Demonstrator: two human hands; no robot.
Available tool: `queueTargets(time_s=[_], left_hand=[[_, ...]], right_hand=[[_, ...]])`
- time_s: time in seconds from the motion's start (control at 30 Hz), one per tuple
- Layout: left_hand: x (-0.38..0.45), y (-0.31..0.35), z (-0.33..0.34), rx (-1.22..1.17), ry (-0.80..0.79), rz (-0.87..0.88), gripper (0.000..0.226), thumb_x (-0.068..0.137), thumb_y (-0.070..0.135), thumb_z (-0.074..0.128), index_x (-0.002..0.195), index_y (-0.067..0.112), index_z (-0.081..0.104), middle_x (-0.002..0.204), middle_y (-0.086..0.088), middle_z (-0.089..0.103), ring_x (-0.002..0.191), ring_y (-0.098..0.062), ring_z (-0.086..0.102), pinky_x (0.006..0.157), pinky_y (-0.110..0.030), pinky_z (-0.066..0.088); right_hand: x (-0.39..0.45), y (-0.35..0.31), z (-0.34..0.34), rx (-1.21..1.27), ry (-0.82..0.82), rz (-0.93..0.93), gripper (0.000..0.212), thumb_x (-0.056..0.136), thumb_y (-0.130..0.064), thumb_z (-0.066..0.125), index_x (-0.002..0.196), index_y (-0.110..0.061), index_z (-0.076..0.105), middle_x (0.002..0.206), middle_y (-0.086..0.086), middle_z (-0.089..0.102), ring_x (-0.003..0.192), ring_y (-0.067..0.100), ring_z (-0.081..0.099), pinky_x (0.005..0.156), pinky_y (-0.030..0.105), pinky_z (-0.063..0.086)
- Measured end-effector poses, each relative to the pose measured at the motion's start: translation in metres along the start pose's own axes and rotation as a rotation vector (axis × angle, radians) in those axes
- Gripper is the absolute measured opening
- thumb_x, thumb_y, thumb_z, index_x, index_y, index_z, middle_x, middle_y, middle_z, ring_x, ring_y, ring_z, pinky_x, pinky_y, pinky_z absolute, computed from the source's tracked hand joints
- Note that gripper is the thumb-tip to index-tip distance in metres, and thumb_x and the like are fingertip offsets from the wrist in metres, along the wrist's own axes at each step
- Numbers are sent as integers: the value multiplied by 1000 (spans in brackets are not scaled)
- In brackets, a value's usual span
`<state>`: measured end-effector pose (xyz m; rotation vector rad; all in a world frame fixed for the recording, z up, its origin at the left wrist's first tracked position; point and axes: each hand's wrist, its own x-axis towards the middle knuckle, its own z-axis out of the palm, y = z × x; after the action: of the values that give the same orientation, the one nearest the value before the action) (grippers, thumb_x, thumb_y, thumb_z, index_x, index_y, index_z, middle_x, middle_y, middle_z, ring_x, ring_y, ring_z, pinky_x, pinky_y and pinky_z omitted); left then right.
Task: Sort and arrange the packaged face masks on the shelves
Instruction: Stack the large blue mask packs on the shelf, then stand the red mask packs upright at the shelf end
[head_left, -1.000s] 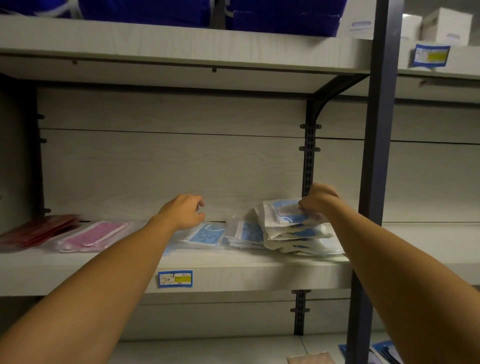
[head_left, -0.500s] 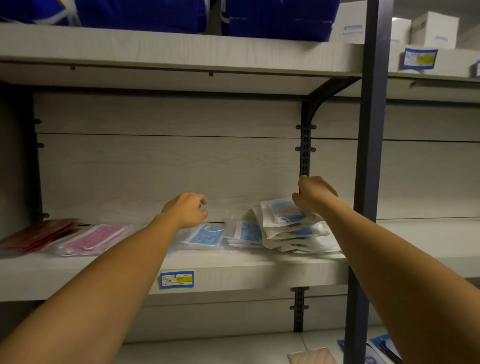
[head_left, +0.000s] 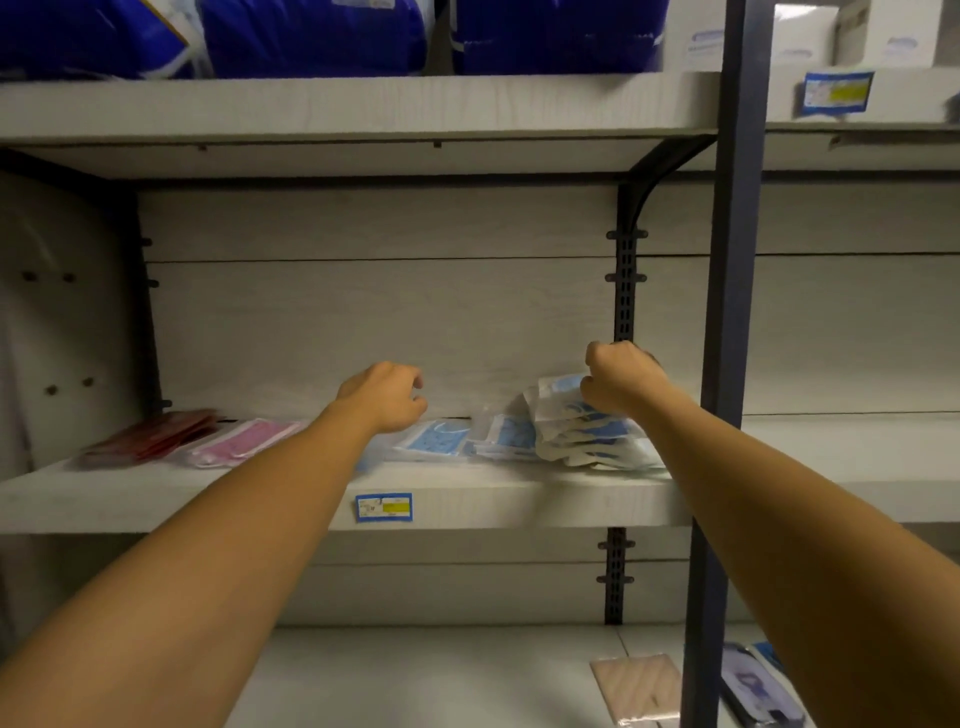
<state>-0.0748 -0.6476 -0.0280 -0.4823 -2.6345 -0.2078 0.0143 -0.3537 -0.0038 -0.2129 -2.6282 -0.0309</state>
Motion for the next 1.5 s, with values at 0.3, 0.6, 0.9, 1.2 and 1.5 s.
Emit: queueTargets(time_s=[0.3, 0.6, 0.9, 1.2, 1.5], left_hand=[[-74, -5, -13, 94, -7, -125, 38, 96, 36, 54, 132, 25, 59, 133, -5, 61, 116, -27, 60, 95, -38, 52], [-135, -41, -42, 204, -1, -219, 36, 95, 35, 53, 128, 25, 59, 130, -5, 60, 113, -29, 60, 90, -38, 53], [-171, -102, -74, 248, -48, -267, 40, 94, 38, 54, 132, 24, 58, 128, -5, 61, 108, -27, 61, 88, -41, 55], [-197, -185, -81, 244, -68, -262, 36, 96, 35, 53, 129, 22, 58, 124, -6, 61, 102, -26, 61, 82, -37, 55], [-212, -266, -93, 237, -60, -260, 37, 96, 32, 51, 131, 21, 57, 126, -5, 61, 106, -27, 60, 82, -39, 54]], right_hand=[[-36, -37, 6, 75, -14, -122, 29, 93, -15, 55, 121, -7, 53, 114, 16, 63, 102, 35, 59, 78, 40, 46], [-62, -100, 7, 141, -9, -291, 35, 92, -16, 54, 126, -8, 52, 120, 15, 62, 105, 35, 59, 87, 41, 51], [-70, -174, 3, 157, -75, -380, 39, 93, -20, 56, 130, -8, 50, 123, 13, 60, 106, 32, 58, 81, 38, 50], [-76, -265, 5, 187, -121, -391, 39, 94, -21, 59, 129, -7, 50, 119, 13, 59, 99, 28, 57, 86, 40, 54], [-77, -351, 12, 163, -149, -382, 35, 94, -23, 56, 124, -7, 50, 123, 16, 57, 97, 31, 54, 77, 36, 44]])
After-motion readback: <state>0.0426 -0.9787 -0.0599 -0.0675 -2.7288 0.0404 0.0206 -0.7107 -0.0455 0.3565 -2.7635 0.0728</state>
